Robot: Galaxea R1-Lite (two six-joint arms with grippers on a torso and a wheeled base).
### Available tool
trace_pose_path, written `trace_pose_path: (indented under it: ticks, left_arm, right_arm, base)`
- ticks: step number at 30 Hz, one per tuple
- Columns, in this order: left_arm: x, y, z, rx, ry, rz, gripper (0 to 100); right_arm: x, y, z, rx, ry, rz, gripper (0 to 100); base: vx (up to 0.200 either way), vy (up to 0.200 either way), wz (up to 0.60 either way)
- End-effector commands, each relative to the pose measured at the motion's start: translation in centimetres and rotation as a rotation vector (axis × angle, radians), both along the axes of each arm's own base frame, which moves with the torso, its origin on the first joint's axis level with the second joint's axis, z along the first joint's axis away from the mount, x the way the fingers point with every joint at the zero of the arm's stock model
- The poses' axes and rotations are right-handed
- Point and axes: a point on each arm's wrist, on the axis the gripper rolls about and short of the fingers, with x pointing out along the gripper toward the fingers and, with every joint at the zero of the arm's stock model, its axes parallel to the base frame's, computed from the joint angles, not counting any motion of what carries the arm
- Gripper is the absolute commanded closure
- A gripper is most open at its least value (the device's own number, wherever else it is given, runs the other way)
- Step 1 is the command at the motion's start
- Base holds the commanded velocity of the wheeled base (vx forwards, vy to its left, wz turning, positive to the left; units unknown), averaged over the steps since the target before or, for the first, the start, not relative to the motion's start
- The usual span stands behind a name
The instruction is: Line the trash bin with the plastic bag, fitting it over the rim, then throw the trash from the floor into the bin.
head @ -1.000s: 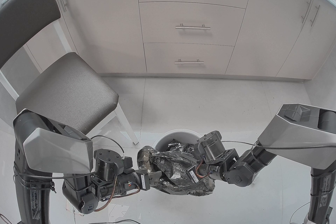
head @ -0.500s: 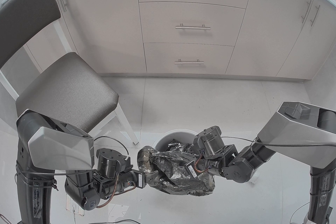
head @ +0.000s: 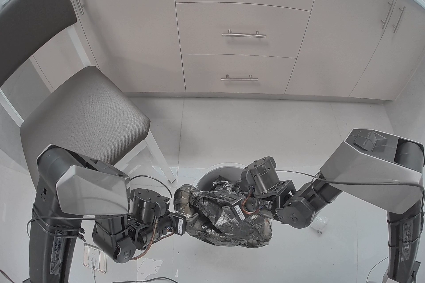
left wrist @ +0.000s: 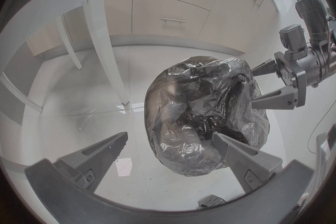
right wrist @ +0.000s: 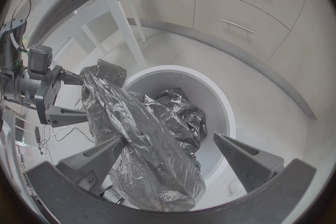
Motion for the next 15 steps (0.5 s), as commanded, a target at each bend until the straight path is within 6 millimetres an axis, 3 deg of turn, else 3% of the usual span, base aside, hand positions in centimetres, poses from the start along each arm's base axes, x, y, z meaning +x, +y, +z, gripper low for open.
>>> trace_pose_path:
  ticks: [1, 8, 15]
  left_arm:
    - [0.6, 0.1, -0.8, 0.0, 0.003, 0.013, 0]
    - [0.7, 0.0, -0.4, -0.013, -0.013, 0.02, 0]
    - [1.2, -0.3, -0.2, -0.055, -0.02, 0.056, 0]
  right_arm:
    - [1.1, -0.1, 0.0, 0.007, -0.018, -0.027, 0]
    - [3.0, -1.4, 0.7, 0.001, -0.068, -0.117, 0]
    - [3.9, -1.3, 0.5, -0.019, -0.106, -0.172, 0]
  base:
    - [0.0, 0.0, 0.0]
    - [0.0, 0.0, 0.0]
    - [0.0, 0.0, 0.0]
